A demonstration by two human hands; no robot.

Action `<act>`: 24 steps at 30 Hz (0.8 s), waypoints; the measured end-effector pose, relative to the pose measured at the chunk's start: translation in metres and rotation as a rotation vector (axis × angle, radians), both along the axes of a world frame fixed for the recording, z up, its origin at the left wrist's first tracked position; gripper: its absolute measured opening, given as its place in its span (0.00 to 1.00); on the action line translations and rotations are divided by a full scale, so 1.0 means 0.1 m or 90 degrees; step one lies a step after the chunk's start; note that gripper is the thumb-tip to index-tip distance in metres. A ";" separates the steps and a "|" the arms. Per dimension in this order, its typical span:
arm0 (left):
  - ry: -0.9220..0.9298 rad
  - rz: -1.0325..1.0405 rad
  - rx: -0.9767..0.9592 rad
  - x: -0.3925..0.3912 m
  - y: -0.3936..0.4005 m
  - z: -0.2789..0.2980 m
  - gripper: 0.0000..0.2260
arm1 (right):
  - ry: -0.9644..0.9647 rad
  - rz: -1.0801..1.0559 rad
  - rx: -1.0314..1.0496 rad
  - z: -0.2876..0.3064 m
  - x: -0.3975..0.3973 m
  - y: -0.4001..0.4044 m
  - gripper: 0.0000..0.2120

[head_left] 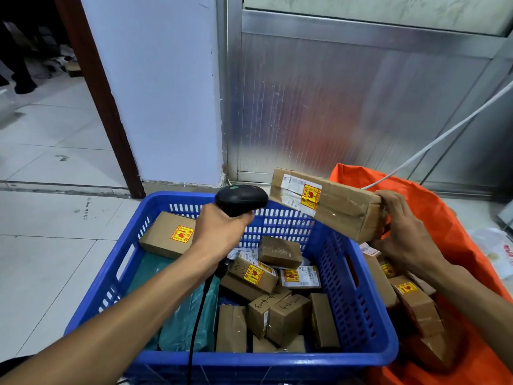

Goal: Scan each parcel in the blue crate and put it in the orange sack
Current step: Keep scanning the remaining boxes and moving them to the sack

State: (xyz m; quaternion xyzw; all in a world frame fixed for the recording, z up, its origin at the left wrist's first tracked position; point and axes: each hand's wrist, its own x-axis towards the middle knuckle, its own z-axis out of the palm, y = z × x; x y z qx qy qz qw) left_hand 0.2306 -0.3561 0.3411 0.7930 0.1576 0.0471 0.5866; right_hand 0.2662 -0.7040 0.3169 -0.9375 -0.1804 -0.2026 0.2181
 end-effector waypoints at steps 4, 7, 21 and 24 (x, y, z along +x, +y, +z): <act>0.012 -0.010 0.003 -0.01 -0.01 0.00 0.08 | 0.006 -0.068 -0.008 0.09 -0.04 -0.26 0.44; 0.015 -0.013 -0.002 -0.02 -0.03 0.00 0.09 | 0.008 -0.123 0.031 0.16 -0.07 -0.53 0.46; 0.009 -0.038 0.012 -0.06 -0.10 0.01 0.07 | 0.171 -0.190 0.206 0.28 -0.22 -1.20 0.49; 0.009 -0.041 0.011 -0.06 -0.10 -0.01 0.07 | 0.271 -0.186 0.240 0.23 -0.32 -1.36 0.52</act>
